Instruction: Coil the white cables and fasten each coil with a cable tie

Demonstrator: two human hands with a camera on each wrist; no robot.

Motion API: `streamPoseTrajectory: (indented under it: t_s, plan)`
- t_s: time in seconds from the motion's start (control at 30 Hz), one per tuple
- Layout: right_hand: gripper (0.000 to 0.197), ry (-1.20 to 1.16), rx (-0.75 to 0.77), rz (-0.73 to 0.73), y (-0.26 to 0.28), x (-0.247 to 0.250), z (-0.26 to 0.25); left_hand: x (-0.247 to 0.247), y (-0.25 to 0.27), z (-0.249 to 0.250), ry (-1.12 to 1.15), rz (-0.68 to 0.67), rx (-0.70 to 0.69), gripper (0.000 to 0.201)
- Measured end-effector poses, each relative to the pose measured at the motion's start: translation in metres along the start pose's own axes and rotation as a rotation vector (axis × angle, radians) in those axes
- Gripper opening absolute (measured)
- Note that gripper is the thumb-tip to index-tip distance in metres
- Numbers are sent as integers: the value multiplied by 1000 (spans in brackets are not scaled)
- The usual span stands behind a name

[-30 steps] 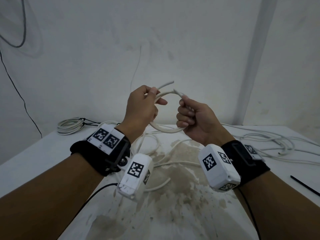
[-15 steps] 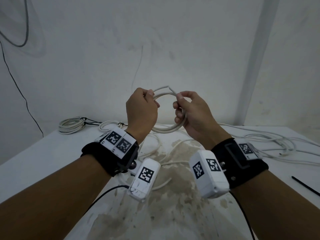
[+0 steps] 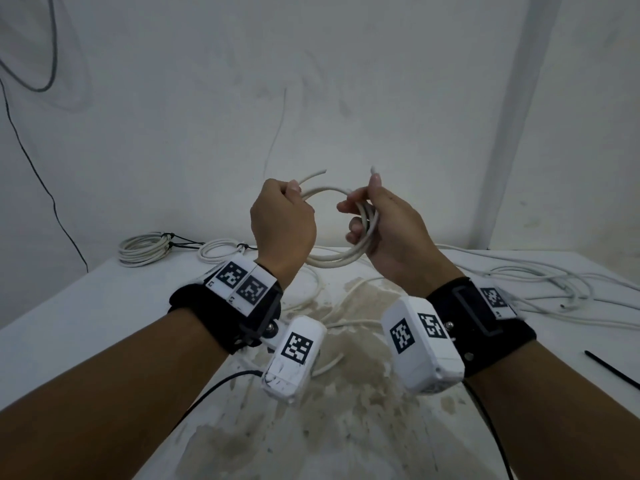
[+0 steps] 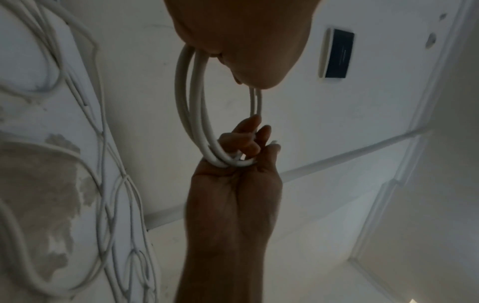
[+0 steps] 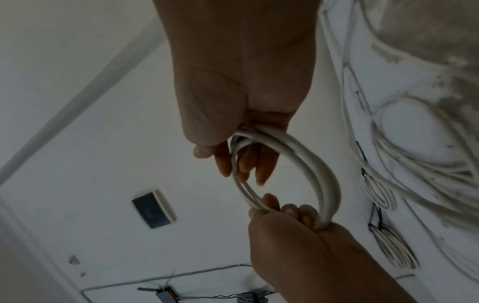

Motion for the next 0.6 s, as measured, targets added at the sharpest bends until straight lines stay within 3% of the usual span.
streamPoseTrajectory:
  t_s: [0.1, 0.27, 0.5, 0.6]
  plan:
    - [45, -213, -123, -110, 9, -6, 12, 0, -7, -6, 45, 73, 97, 24]
    - [49, -384, -139, -168, 11, -11, 26, 1, -16, -12, 95, 154, 183, 26]
    - [45, -370, -134, -68, -3, -3, 25, 4, -4, -3, 59, -9, -16, 24]
    - [46, -380, -148, -54, -7, 2, 23, 1, -3, -16, 144, -22, 145, 26]
Point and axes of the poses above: each hand's wrist, its own y-axis away from the middle knuckle, its own x-axis out of the back of the hand, z = x × y, the point moved 6 cm from there along -y, towards the middle knuckle, and after that the axes turned 9 degrees about z, right-handed, at the moved point
